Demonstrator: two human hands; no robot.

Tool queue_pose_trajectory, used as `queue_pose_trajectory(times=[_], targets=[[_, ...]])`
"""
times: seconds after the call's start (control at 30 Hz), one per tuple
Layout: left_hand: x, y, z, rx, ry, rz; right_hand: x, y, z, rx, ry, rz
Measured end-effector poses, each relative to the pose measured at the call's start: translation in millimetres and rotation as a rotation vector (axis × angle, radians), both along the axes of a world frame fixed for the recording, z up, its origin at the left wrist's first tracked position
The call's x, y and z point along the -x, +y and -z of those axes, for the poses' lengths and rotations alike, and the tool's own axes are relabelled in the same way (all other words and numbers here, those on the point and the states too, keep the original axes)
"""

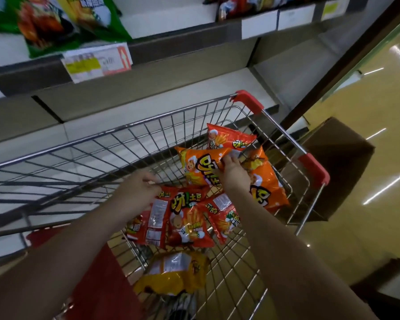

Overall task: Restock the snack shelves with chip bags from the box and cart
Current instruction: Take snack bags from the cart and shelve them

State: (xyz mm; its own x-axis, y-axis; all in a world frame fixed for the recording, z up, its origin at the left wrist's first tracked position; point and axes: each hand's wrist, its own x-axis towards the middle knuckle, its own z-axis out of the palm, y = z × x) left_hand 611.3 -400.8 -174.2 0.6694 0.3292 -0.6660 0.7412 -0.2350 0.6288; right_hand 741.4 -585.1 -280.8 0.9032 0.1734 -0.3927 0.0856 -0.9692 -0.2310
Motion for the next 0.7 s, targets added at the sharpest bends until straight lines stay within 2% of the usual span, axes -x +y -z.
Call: queue_pose_trajectory(times=[0.13, 0.2, 0.3, 0.4, 0.5, 0.57, 0.63, 0.7], targets=[[-16.4, -5.9, 0.1, -0.097, -0.039, 0.13, -9.8, 9.4, -60.1, 0.171, -0.212, -0.363], [-24.6, -8.1, 1.3, -0.193, -0.062, 0.187, -15.7, 9.5, -94.0, 0.179, -0.328, -0.556], [-36.5, -9.7, 6.7, -0.343, -0.085, 0.267, -26.1, 9.8, -130.0, 0.042, -0.312, -0.769], [-39.2, -10.0, 15.6, -0.269, -0.152, 0.207, -30.3, 15.4, -132.6, -0.241, -0.195, -0.824], [-33.7, -8.1, 19.2, -0.25, -0.134, 0.074, -29.4, 8.6, -108.3, -0.46, -0.196, -0.733], [-29.7, -5.0, 20.5, -0.273, -0.111, -0.016, -30.6, -6.3, -83.7, -0.403, -0.285, -0.517], [-24.9, -2.1, 23.5, -0.257, -0.093, -0.13, -34.5, -25.4, -65.5, -0.004, -0.328, -0.267], [-20.5, 1.9, 30.2, -0.239, -0.081, -0.19, -35.0, -44.1, -52.7, 0.367, -0.169, -0.068]])
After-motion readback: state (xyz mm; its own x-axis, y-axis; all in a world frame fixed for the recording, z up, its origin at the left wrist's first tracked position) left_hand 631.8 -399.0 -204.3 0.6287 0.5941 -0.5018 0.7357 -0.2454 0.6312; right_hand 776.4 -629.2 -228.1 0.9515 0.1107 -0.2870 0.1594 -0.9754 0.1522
